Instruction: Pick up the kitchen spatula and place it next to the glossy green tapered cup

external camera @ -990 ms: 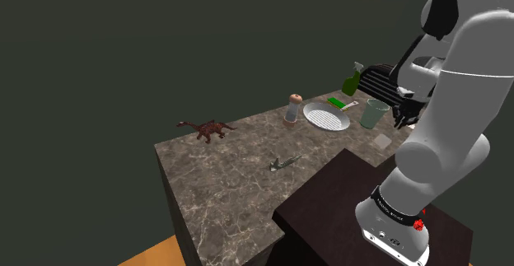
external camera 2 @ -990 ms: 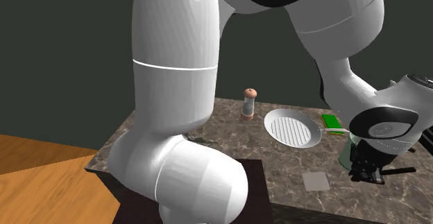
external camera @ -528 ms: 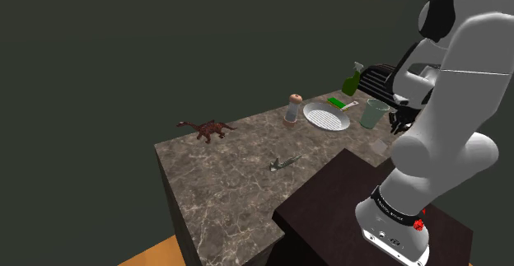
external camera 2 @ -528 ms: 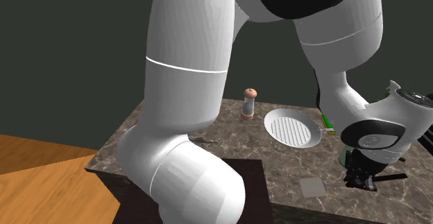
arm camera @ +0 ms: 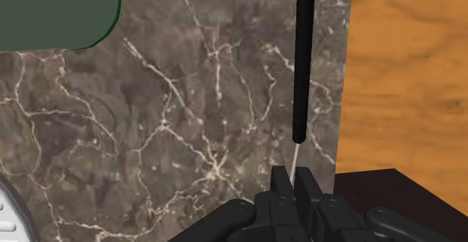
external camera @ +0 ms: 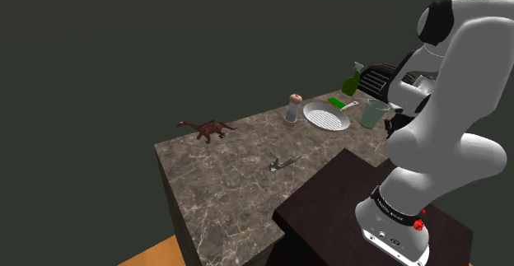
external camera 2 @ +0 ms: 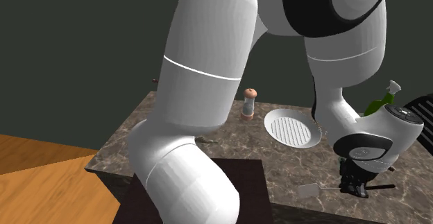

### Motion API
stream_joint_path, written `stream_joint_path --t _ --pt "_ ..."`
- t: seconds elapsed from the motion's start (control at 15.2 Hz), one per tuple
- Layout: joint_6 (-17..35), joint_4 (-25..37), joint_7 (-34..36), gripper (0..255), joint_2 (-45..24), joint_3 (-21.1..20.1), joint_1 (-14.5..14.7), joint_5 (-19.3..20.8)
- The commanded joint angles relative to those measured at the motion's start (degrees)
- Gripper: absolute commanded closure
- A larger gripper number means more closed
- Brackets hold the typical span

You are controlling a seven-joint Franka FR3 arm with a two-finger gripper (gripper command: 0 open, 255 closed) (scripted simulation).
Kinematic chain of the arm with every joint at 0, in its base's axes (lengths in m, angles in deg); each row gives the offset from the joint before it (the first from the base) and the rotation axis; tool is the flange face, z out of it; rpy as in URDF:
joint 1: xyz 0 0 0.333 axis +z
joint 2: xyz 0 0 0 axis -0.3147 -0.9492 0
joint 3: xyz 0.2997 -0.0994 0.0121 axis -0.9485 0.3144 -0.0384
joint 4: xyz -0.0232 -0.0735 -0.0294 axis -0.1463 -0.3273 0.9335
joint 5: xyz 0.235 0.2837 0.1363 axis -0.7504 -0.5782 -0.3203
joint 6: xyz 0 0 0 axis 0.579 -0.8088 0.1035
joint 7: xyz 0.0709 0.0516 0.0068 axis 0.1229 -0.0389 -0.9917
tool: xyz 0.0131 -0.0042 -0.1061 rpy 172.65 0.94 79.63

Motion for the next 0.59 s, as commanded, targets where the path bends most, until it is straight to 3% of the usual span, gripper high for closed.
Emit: stream_joint_path --t 0.0,0.53 --pt "1.53 0.21 -0.07 255 -1.22 -2.96 -2.78 -0.03" --pt "6.85 1.83 -0.07 255 -6.72 -11.73 -11.10 0.22"
